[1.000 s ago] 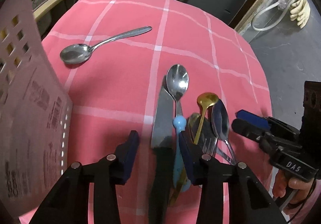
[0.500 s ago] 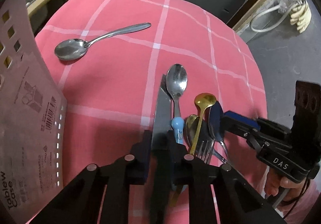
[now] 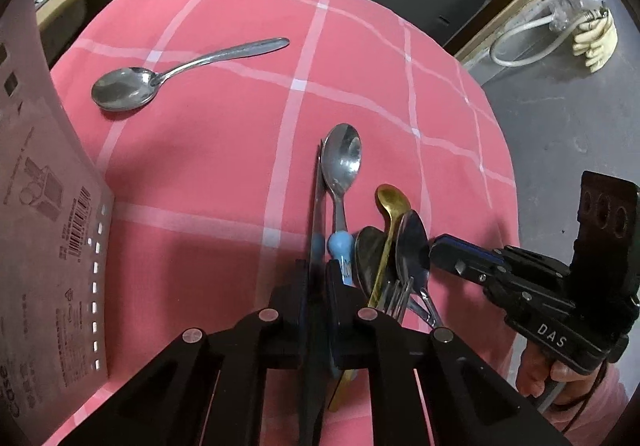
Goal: Organize utensils
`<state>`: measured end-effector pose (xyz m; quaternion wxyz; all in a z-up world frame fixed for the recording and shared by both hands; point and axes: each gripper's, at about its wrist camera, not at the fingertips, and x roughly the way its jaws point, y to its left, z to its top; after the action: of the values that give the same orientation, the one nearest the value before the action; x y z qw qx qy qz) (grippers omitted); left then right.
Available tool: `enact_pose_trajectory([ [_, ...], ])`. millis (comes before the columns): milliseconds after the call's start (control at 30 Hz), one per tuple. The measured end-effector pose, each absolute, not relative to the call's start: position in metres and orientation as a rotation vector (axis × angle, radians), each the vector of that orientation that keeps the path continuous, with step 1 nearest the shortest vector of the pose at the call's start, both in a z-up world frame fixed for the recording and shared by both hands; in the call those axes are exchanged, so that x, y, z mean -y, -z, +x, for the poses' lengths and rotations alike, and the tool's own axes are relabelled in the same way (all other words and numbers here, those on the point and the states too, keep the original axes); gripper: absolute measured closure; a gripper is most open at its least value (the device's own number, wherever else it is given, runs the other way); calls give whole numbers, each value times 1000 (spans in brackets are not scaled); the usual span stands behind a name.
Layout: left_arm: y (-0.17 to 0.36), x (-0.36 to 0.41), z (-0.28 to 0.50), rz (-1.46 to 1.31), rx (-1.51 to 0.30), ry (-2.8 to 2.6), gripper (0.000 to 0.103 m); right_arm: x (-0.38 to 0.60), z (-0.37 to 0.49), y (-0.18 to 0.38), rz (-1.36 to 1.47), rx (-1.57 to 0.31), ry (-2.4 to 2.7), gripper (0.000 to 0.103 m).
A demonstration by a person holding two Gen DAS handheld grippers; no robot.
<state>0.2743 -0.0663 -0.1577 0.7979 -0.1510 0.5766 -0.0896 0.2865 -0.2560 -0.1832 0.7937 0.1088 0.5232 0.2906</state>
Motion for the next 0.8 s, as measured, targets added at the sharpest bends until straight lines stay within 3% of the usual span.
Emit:
enact_pose_trajectory([
  [433,161,76,283,-293,-1247,192,99,236,316,185,104,-1176,-793,95],
  [800,163,69,281,-324,-1241,190,100,223,313,180,58,-1220,-825,77],
])
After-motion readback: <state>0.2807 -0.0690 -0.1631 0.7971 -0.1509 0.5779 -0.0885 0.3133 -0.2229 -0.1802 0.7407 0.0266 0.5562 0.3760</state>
